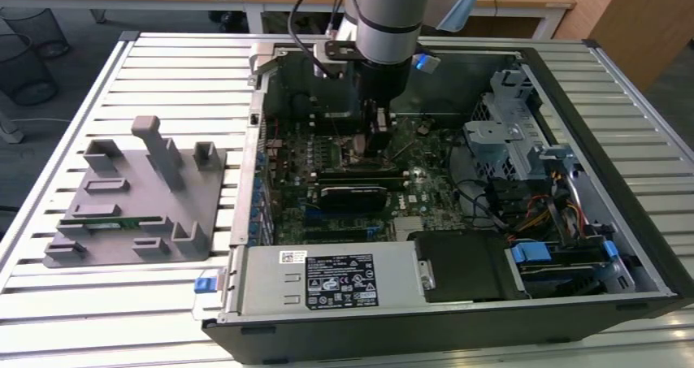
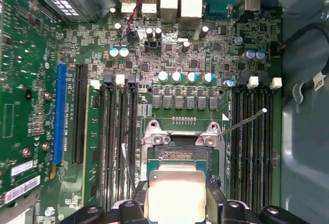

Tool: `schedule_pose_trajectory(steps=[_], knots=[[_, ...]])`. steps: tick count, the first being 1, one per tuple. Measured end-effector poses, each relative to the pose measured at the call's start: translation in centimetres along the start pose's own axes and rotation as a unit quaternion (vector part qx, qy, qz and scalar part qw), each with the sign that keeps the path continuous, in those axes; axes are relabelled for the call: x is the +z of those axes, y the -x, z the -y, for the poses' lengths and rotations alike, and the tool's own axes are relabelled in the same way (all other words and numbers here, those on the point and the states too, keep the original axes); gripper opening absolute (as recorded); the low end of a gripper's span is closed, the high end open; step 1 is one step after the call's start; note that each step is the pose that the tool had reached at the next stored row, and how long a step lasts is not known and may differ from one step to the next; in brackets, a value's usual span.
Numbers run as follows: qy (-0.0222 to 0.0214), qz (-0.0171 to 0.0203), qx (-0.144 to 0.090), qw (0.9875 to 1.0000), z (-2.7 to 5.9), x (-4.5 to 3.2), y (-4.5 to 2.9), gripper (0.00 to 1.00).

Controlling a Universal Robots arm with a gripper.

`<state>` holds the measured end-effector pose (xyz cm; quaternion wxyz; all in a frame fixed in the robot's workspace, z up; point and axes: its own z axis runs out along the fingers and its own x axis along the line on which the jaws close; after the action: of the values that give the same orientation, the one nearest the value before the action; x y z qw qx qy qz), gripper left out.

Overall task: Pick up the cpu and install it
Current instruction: 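Place the cpu into insertion slot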

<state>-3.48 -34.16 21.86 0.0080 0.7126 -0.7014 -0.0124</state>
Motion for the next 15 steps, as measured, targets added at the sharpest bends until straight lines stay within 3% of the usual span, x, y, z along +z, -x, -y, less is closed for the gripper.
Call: schedule_pose_trajectory(steps=[15], knots=[[-0.0001,0.0002,0.005,1.0,-0.13,1.46,0.11,0.53]])
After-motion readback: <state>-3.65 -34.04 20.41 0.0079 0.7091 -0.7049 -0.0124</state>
